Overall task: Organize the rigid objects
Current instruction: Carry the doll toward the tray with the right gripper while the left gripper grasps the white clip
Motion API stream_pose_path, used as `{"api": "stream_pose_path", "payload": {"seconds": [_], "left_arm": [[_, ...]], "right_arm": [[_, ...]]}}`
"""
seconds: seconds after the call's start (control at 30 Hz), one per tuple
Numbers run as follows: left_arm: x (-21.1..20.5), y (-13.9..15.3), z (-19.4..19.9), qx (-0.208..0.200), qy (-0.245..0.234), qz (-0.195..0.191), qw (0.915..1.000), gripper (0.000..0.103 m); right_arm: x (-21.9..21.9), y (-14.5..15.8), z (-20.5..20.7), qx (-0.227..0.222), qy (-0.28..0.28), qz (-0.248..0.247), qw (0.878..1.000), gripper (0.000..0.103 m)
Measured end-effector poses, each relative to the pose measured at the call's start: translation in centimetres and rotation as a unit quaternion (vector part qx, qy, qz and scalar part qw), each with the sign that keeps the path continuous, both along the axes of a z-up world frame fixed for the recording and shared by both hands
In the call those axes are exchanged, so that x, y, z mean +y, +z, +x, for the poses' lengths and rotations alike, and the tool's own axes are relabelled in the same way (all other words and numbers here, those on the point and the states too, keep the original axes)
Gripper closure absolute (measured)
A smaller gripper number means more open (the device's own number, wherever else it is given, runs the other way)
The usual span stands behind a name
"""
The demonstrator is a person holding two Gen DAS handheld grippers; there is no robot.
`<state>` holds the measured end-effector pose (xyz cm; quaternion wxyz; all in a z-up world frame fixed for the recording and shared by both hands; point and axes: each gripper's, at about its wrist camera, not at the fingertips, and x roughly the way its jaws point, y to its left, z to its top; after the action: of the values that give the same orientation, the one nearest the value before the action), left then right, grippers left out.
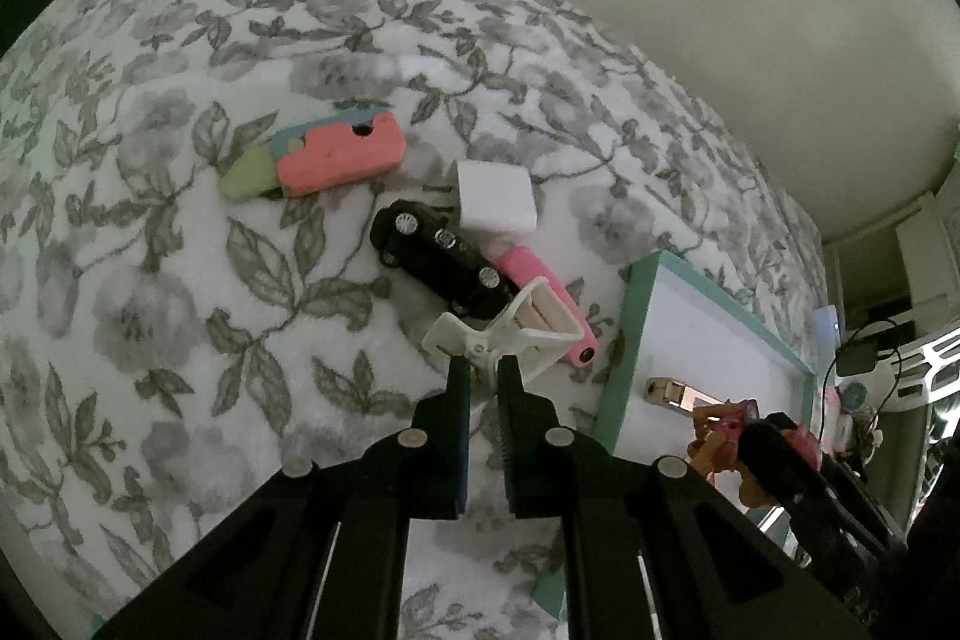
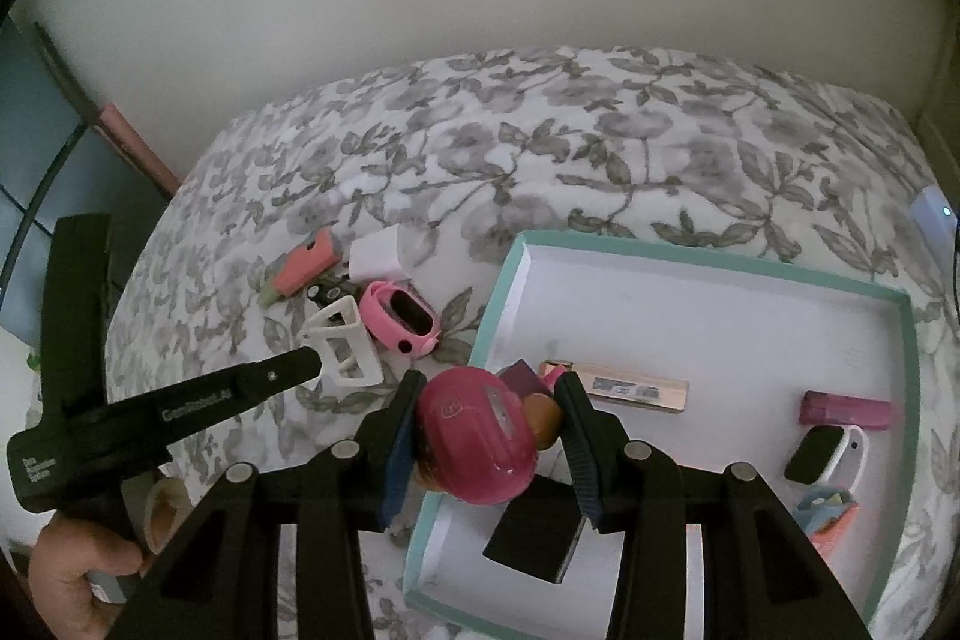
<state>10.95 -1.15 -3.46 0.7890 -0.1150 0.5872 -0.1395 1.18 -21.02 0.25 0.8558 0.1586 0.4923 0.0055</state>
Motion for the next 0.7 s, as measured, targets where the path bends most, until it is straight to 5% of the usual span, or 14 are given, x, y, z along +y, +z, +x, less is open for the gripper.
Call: {"api": "stream_pose_path", "payload": {"seconds": [0.4, 0.7], "left_arm": [[-0.3, 2.6, -0.3, -0.037, -0.01, -0.001, 0.9993, 0.099], [0.6, 0.0, -0.2, 0.017, -0.001, 0.021, 0.9996, 0.099]], "right_arm": [[-0.6, 0.4, -0.3, -0.005, -0.008, 0.011, 1.0, 0.057], [-1.0, 0.2, -0.3, 0.0, -0.009, 0.012, 1.0, 0.057]]}}
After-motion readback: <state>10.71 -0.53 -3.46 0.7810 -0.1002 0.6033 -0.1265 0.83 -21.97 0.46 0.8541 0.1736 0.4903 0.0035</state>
